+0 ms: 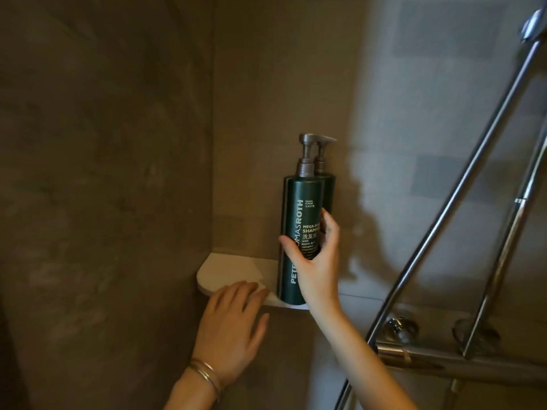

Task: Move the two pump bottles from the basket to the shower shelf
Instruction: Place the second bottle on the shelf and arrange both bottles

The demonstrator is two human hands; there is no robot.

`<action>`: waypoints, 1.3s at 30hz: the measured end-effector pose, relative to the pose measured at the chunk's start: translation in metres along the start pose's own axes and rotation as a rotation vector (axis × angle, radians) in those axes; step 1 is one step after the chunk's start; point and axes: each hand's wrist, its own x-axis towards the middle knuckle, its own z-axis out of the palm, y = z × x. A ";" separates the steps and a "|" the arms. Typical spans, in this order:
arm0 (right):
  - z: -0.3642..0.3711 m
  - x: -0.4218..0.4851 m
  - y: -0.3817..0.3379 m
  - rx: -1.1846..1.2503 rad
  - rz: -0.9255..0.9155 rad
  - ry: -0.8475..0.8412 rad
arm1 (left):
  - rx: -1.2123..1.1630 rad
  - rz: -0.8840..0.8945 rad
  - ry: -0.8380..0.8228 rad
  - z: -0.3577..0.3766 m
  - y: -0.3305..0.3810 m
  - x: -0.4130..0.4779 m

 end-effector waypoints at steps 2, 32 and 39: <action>0.002 -0.001 0.003 0.033 -0.001 -0.039 | -0.016 0.009 0.025 0.001 -0.001 -0.001; -0.027 0.086 -0.033 -0.183 -0.315 -0.223 | -0.567 -0.373 0.094 0.003 0.005 0.038; -0.008 0.113 -0.043 -0.005 -0.214 -0.183 | -0.554 -0.391 0.071 0.009 0.001 0.043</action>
